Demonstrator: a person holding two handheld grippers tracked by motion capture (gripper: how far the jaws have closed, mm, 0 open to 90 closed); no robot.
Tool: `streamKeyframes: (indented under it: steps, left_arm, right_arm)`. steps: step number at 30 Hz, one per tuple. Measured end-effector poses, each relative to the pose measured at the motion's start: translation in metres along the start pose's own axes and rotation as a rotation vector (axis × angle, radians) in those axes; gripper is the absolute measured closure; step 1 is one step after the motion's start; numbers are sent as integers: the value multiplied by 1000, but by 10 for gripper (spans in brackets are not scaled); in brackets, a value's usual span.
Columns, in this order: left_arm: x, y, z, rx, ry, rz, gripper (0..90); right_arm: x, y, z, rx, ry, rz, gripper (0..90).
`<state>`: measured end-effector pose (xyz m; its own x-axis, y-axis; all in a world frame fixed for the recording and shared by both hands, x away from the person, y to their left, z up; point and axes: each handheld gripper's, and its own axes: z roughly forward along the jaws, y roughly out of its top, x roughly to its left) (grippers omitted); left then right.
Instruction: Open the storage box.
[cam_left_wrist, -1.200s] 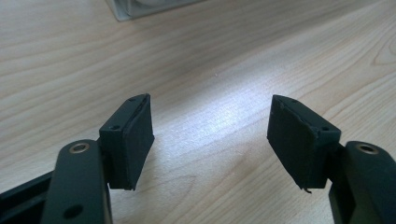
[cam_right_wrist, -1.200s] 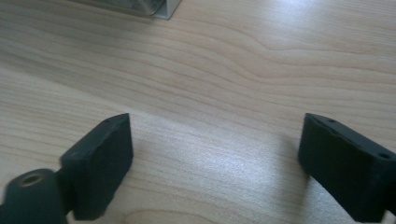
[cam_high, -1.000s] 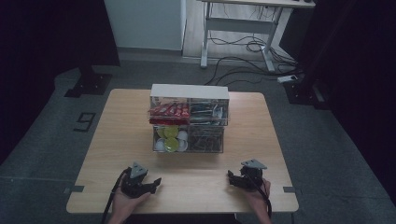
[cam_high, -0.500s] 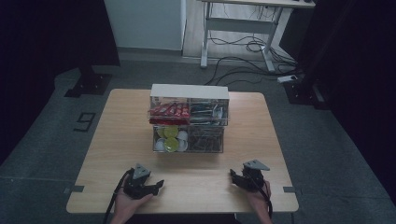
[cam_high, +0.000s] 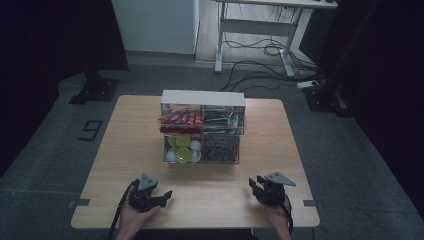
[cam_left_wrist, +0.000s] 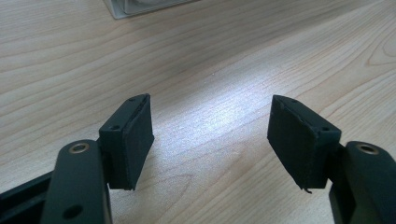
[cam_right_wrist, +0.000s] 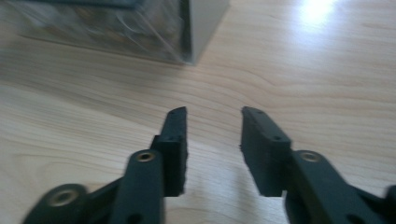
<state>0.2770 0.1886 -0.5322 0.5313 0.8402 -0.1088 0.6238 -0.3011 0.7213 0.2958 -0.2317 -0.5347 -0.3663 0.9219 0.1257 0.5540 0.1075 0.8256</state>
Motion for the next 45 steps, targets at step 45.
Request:
streamKeyframes:
  steps: [45]
  left_arm:
    - [-1, -1, 2, 8, -4, -11, 317]
  right_arm:
    - [47, 27, -19, -78, 230, -54, 892]
